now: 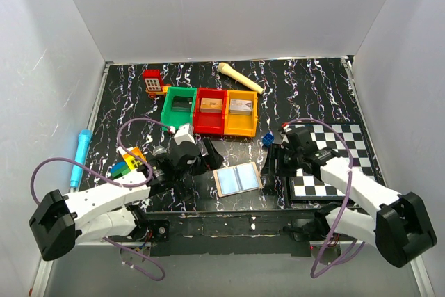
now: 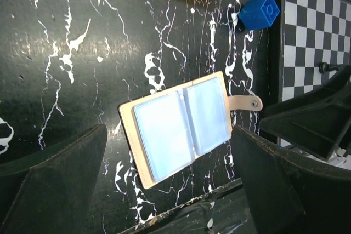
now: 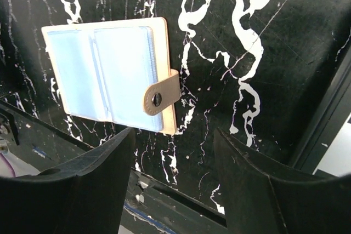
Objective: Take the credit cards out of the card holder
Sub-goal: Remove the credit card from the card holder.
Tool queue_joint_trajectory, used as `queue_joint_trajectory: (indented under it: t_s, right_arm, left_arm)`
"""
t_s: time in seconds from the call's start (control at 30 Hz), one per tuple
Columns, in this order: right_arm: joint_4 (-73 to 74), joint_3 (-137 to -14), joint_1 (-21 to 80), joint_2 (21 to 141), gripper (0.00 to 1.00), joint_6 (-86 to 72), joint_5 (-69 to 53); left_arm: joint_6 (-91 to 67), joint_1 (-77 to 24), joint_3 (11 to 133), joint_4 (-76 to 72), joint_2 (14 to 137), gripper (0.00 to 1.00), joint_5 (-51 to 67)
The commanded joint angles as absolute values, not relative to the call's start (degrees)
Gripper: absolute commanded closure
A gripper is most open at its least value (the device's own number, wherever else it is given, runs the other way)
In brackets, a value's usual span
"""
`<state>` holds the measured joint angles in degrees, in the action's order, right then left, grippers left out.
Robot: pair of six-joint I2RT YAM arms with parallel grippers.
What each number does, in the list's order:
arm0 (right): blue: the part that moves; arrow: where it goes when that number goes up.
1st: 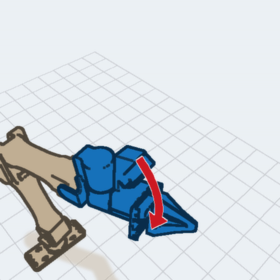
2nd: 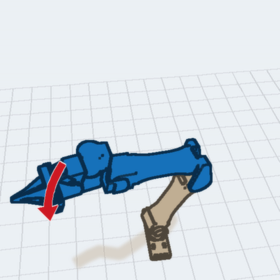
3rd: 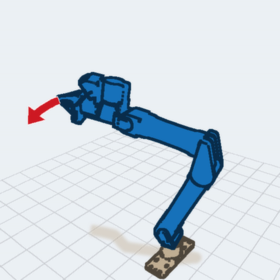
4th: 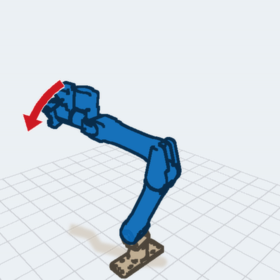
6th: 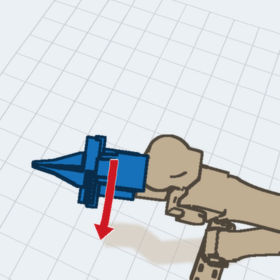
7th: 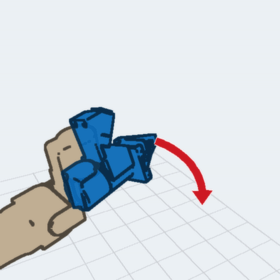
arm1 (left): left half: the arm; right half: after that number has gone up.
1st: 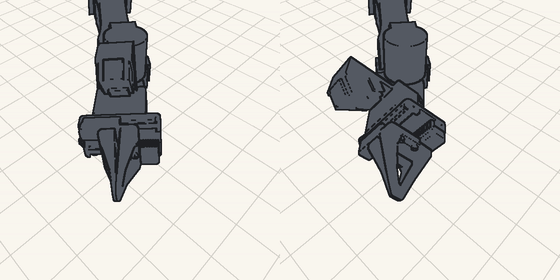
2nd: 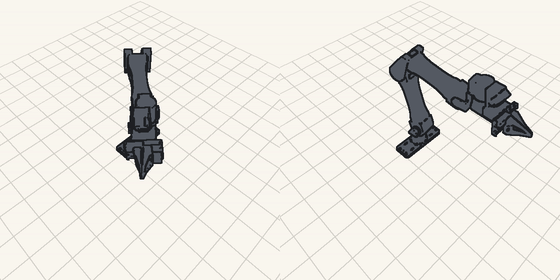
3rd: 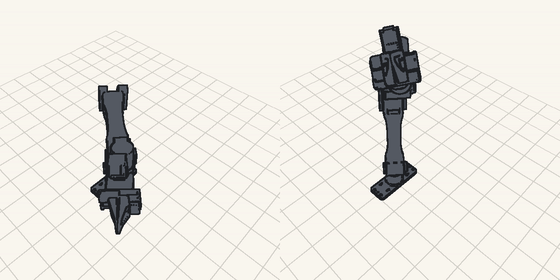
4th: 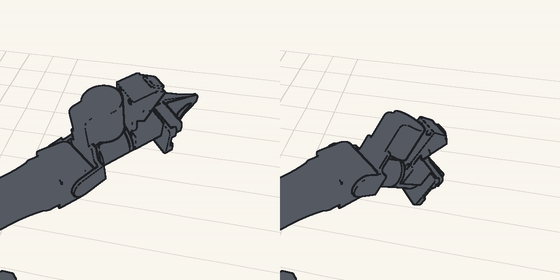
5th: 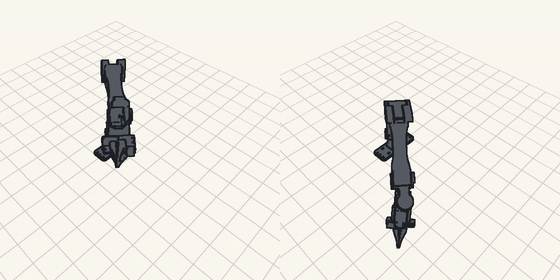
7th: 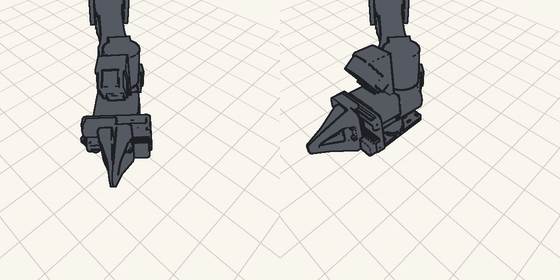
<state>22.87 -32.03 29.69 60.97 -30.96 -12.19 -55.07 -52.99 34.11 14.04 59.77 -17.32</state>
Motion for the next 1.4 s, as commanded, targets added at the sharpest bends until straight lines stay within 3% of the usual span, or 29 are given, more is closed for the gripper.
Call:
queue_joint_trajectory:
  t_s: [0.0, 0.4, 0.63, 1.03, 1.17, 1.37]
  right_arm:
    - [20.8, -34.4, 30.1, 65.5, 0.34, -29.3, -11.3]
    - [18.6, -38.7, 30.4, 74.2, 0.5, -28.6, -11.3]
    - [19.2, -40.6, 31.6, 76.7, 0.41, -28.5, -11.3]
    - [22.1, -40.5, 36.3, 70.7, 0.29, -26.7, -8.3]
    - [24.3, -43.4, 36.7, 74.4, 0.3, -26.3, -4.3]
    - [25.6, -46.4, 36.7, 79.8, 0.43, -25.6, -0.3]
  left_arm:
    - [-57.6, -53.1, 32.0, 11.8, 58.9, 0.02, -13.8]
    - [-56.2, -53.3, 27.9, 9.8, 54.1, 0.04, -12.0]
    - [-55.0, -53.3, 27.9, 9.2, 55.4, 0.06, -10.8]
    - [-54.1, -53.3, 27.3, 7.6, 56.5, 0.06, -10.5]
    - [-54.1, -53.3, 27.6, 7.1, 57.8, 0.06, -9.9]
    - [-54.2, -53.3, 27.5, 7.4, 57.4, 0.07, -9.7]
